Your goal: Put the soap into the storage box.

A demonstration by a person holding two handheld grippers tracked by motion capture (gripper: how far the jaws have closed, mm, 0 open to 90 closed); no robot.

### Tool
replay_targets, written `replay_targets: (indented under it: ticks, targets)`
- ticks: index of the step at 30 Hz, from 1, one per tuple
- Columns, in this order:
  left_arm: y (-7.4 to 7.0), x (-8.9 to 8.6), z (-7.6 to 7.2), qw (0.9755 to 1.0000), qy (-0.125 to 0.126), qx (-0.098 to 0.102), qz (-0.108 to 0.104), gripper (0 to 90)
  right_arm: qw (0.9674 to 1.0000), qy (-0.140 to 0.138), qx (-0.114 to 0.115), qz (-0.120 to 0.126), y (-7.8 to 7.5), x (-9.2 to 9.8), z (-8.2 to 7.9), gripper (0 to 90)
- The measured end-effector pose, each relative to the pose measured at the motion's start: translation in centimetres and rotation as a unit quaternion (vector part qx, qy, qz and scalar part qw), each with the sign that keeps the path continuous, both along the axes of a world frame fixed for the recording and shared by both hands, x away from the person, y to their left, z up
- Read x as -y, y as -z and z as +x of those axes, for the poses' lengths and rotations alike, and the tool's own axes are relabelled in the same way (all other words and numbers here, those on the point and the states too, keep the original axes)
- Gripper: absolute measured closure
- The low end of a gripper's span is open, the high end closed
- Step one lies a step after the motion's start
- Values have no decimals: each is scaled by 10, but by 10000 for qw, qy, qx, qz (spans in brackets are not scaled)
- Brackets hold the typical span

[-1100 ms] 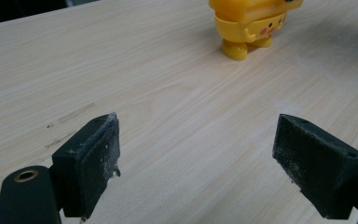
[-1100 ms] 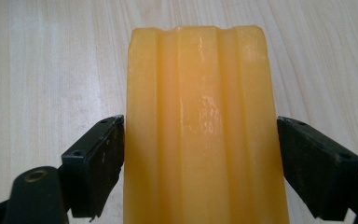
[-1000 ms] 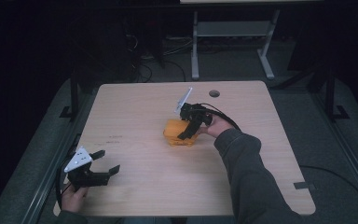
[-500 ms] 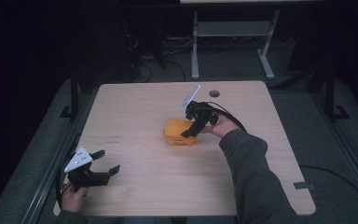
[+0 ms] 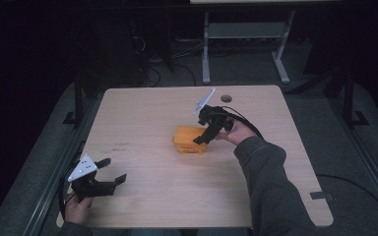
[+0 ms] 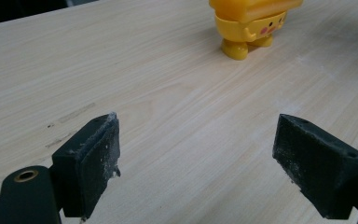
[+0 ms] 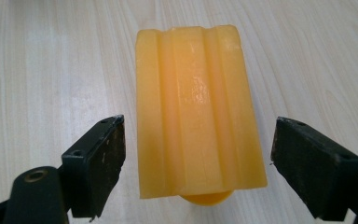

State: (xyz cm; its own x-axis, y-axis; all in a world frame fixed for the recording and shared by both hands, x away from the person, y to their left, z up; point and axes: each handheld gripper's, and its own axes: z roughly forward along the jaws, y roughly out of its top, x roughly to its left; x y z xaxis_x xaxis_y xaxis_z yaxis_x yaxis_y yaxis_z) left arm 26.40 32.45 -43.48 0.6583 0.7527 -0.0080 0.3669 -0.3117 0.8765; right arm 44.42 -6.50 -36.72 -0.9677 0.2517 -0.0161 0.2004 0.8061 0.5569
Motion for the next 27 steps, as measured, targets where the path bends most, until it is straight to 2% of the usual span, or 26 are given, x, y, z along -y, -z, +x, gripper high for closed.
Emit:
replay_targets:
  ticks: [8,24,27]
  targets:
    - [1,1,0,10000,17,-19,24,143,10000,53,-11,-62,-4,6,-4,174]
    - [1,2,0,10000,7,-26,17,143,9997,251,-12,68,-5,29,-14,188]
    - [1,2,0,10000,12,-28,27,143,9996,269,-38,13,-4,31,-15,184]
